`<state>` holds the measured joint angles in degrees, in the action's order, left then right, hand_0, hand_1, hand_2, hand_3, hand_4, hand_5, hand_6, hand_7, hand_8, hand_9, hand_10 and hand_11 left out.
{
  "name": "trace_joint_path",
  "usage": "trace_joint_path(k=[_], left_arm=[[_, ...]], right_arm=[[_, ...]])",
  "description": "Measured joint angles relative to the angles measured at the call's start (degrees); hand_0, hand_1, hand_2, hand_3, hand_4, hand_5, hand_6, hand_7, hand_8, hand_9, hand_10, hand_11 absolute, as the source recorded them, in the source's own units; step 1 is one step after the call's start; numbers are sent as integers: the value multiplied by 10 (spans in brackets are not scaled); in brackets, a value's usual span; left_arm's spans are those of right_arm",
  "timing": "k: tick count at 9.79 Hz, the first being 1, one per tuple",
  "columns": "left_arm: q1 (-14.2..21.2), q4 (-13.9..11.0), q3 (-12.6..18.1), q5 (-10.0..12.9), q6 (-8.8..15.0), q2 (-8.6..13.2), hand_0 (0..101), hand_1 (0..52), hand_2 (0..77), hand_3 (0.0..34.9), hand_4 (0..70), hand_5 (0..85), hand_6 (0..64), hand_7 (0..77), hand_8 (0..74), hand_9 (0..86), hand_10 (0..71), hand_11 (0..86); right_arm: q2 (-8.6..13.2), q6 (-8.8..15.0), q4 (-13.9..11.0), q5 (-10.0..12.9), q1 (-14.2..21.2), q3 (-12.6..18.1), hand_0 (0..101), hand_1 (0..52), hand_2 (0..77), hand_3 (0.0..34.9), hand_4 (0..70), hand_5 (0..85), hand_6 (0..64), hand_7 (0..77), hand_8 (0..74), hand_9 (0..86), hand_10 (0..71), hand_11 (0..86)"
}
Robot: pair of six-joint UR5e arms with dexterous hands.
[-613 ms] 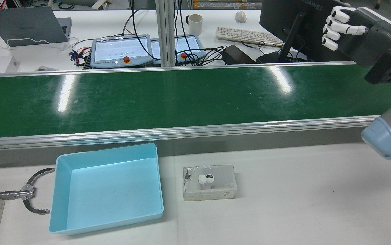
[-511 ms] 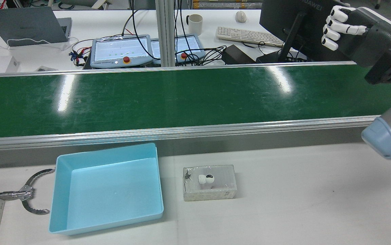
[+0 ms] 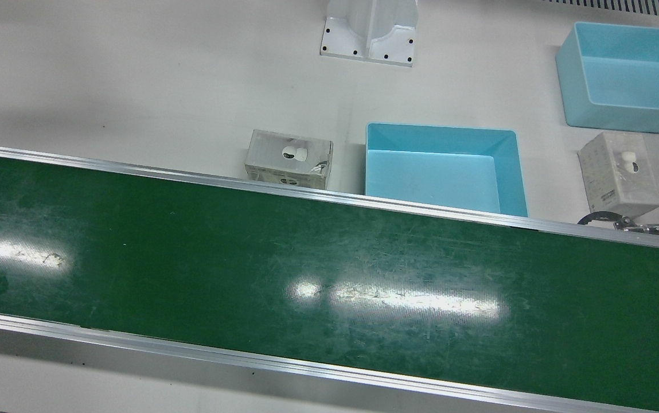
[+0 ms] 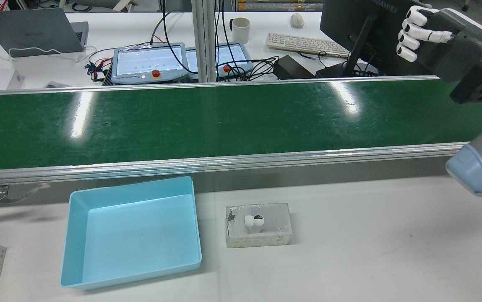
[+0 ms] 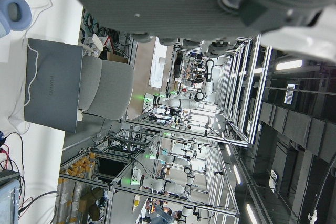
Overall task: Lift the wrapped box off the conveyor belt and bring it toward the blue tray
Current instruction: 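Move the right hand down toward the conveyor belt surface, then position the open right hand above the belt, fingers facing the oncoming box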
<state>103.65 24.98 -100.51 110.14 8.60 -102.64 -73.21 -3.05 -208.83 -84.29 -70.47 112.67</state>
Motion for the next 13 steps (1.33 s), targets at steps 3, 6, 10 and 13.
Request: trace_joint_path(k=[3,6,10,13], left_arm=[[0,0,0,0,0,0,0,0,5,0,0,11,0,5,5,0,0,5],[0,0,0,0,0,0,0,0,11,0,0,11,0,5,5,0,0,5],[0,0,0,0,0,0,0,0,5,0,0,11,0,5,5,0,5,0],[0,0,0,0,0,0,0,0,11,0,0,11,0,5,5,0,0,0]], right_arm=[[0,2,1,0,4,-7,464,22,207,4,475,698,627,704,698,704,698,698],[1,4,6,9,27,-24,464,22,207,4,409,698,627,704,671,704,704,698],[6,4,83,50,87,-71,463,60,191,5,382,584,627,698,578,704,589,698],[15,7,103,83,127,-84,463,54,196,3,420,616,627,698,584,698,567,698]])
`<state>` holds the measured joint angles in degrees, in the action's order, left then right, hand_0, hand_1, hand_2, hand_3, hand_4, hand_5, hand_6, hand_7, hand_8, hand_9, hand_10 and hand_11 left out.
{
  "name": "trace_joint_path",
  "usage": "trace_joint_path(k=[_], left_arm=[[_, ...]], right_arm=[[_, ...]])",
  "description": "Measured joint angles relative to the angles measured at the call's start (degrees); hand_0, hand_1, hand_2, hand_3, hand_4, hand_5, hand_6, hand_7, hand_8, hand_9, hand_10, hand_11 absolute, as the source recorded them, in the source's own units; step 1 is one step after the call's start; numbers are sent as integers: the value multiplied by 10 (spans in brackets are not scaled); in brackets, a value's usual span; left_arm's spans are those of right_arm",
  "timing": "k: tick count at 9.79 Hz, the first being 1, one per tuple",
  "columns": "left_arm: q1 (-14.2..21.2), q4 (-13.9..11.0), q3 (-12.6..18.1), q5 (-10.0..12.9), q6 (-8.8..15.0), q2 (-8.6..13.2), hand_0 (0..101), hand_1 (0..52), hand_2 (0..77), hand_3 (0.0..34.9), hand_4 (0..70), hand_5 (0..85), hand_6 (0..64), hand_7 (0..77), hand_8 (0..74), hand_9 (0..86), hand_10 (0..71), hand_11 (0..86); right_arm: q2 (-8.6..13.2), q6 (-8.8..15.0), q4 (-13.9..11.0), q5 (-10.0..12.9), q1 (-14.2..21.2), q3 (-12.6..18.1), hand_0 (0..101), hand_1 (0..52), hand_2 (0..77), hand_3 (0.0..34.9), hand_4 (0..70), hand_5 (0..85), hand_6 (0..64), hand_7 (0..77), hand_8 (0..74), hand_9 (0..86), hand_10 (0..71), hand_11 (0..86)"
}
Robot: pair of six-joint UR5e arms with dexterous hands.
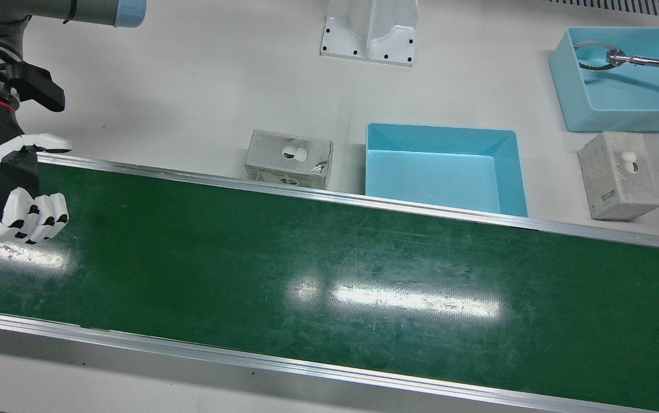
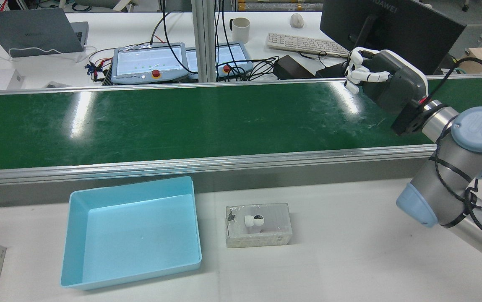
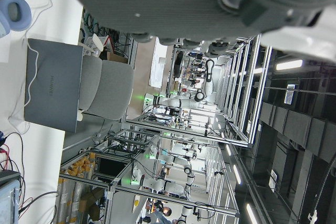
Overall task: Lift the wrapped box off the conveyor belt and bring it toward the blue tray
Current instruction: 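Position the open right hand above the belt, fingers facing the oncoming box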
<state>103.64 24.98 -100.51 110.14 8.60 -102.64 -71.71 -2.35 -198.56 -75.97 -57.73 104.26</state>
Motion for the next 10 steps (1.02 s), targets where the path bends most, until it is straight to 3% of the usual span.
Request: trace_joint_path(k=[2,3,5,6,7,8,9,10], left_arm=[[0,0,0,0,0,0,0,0,11,0,0,11,0,5,5,0,5,0],[0,0,0,0,0,0,0,0,11,0,0,11,0,5,5,0,5,0],[0,0,0,0,0,0,0,0,11,0,0,11,0,5,5,0,0,0],[0,0,0,0,0,0,0,0,11,0,0,11,0,5,5,0,0,5],[0,0,0,0,0,0,0,0,11,0,0,11,0,5,5,0,5,0],[0,0,0,0,0,0,0,0,11,0,0,11,0,5,5,0,5,0],[0,0,0,0,0,0,0,0,11,0,0,11,0,5,5,0,0,0],[0,0,0,0,0,0,0,0,11,0,0,11,0,5,5,0,5,0]], right_arm=[[7,2,6,9,9,0,461,44,240,4,453,638,622,698,611,704,600,698],[8,2,7,10,10,2,472,44,273,4,447,654,627,698,573,704,600,698],[8,4,7,9,9,13,472,44,273,4,447,654,627,698,573,704,578,698],[7,6,7,8,9,22,529,224,278,5,289,502,556,562,311,442,398,556],[3,8,6,7,7,32,529,224,278,5,180,409,556,562,311,442,289,458],[-4,9,5,6,5,42,529,224,278,5,180,409,556,562,311,442,289,458],[-14,17,-1,5,2,57,531,251,300,5,44,180,409,371,71,235,38,278],[-26,35,-18,6,0,82,531,245,278,5,44,87,322,278,0,120,38,131]])
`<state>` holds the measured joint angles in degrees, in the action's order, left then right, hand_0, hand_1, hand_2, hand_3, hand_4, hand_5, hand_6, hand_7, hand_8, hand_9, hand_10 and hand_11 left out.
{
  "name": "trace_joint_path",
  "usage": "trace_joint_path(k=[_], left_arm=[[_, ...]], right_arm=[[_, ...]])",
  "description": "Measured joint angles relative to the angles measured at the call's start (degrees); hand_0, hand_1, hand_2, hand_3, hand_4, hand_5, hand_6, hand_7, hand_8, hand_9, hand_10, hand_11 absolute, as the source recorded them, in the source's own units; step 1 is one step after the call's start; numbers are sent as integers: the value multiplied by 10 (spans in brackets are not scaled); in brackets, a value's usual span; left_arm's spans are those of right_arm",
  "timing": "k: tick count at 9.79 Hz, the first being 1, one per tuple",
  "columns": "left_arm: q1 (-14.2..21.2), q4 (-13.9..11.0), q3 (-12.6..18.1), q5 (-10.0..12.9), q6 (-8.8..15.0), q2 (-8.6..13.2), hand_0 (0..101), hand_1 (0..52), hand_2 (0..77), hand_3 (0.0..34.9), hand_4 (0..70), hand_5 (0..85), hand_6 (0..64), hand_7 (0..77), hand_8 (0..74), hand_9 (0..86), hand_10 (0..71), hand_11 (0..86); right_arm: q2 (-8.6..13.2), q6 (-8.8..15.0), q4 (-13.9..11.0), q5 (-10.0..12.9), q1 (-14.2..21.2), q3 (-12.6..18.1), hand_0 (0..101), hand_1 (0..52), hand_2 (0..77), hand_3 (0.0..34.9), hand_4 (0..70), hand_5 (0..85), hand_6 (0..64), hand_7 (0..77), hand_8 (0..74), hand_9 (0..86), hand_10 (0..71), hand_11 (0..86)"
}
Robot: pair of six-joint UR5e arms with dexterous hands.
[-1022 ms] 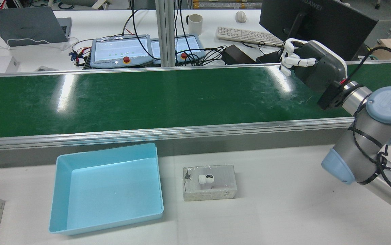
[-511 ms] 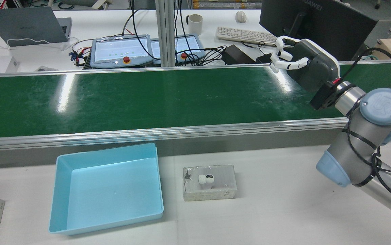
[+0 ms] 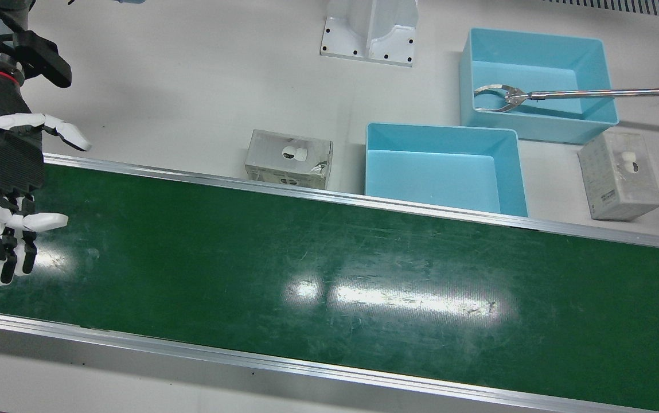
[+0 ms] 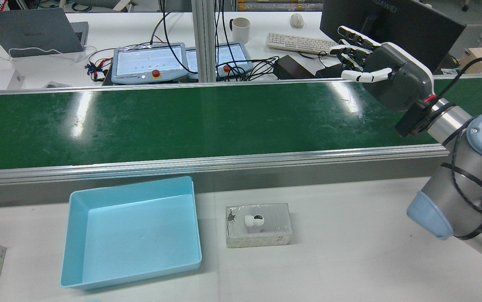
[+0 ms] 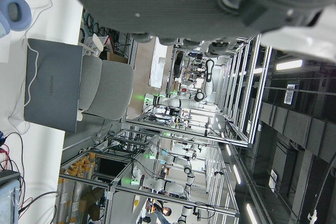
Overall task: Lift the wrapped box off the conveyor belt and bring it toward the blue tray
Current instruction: 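Position the open right hand above the belt, fingers facing the oncoming box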
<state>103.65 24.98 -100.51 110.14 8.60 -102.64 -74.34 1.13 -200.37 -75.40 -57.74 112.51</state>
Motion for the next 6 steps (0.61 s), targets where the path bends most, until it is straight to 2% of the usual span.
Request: trace_joint_path(k=[1,2,3,4,5,6], left_arm=[[0,0,0,0,0,0,0,0,5,0,0,11,0,5,5,0,5,0],[0,0,0,0,0,0,0,0,11,0,0,11,0,5,5,0,5,0],[0,0,0,0,0,0,0,0,11,0,0,11,0,5,5,0,0,0],[0,0,0,0,0,0,0,0,11,0,0,11,0,5,5,0,5,0],[0,0,0,0,0,0,0,0,11,0,0,11,0,5,5,0,5,0],[0,0,0,0,0,0,0,0,11,0,0,11,0,5,5,0,5,0]], right_arm=[[-9,17,-20,1,0,24,557,295,278,6,65,147,229,180,0,49,27,87],[-14,26,-33,2,1,37,557,295,278,6,65,147,229,180,0,49,27,87],[-17,31,-39,3,1,42,543,235,267,6,65,142,11,218,0,60,22,49],[-17,31,-40,3,2,38,516,224,235,7,65,142,76,202,0,71,33,65],[-17,29,-38,4,2,31,500,191,213,6,65,142,65,185,16,71,33,65],[-16,26,-33,4,3,25,482,153,158,7,60,125,27,180,16,49,33,65]])
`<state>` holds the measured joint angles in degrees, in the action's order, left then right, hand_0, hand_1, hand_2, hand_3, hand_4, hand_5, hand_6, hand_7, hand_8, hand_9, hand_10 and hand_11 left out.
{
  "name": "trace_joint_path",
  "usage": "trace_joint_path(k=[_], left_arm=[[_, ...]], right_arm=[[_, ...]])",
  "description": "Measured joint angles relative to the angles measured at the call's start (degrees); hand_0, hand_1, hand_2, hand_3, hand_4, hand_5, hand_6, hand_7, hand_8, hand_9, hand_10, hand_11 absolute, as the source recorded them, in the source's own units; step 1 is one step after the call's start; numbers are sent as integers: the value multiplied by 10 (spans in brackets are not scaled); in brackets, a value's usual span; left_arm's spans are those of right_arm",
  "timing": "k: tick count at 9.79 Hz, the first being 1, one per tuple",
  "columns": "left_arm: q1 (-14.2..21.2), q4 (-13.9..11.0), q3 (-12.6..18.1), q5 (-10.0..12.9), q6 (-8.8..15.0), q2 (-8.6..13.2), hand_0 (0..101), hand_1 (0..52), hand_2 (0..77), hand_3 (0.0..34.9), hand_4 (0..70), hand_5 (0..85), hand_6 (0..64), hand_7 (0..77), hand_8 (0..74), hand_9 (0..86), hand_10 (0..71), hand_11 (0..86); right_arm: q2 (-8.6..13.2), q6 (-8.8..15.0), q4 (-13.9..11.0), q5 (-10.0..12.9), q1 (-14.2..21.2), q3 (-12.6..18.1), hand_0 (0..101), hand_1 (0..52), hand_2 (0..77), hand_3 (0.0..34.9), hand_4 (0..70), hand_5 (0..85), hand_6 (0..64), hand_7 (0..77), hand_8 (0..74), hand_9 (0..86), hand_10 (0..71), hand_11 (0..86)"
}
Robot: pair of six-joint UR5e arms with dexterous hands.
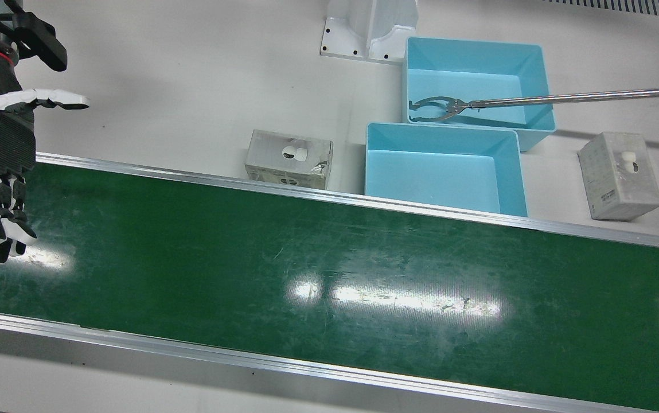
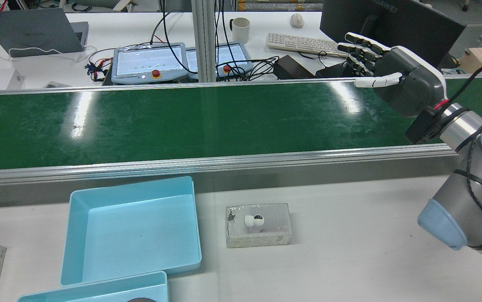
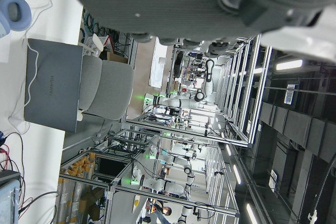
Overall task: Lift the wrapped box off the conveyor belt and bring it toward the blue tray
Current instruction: 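Position the open right hand above the belt, fingers facing the oncoming box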
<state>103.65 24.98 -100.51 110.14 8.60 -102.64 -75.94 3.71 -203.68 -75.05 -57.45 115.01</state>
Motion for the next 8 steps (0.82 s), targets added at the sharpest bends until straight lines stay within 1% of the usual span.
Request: trace_joint_path(k=[1,2,3,4,7,8], left_arm=[[0,0,0,0,0,0,0,0,5,0,0,11,0,5,5,0,5,5],[0,0,0,0,0,0,0,0,11,0,0,11,0,5,5,0,0,5],[0,0,0,0,0,0,0,0,11,0,0,11,0,5,5,0,0,5],[0,0,0,0,0,0,0,0,5,0,0,11,0,5,5,0,5,5],[0,0,0,0,0,0,0,0,11,0,0,11,0,5,5,0,5,0],[0,0,0,0,0,0,0,0,11,0,0,11,0,5,5,0,5,0]], right_arm=[[1,-2,6,-1,1,-3,482,153,158,7,60,125,27,180,16,49,33,65],[1,-3,13,-2,2,-9,478,153,147,6,65,125,60,175,16,49,33,65],[1,-3,21,-3,2,-15,478,164,142,6,82,104,55,158,0,27,33,65],[2,-4,27,-5,2,-19,479,164,142,7,82,98,44,104,0,27,33,65],[2,-4,34,-6,2,-23,480,164,142,6,82,109,44,120,0,22,16,65],[2,-3,36,-6,2,-24,480,164,164,7,93,125,55,158,0,38,33,65]])
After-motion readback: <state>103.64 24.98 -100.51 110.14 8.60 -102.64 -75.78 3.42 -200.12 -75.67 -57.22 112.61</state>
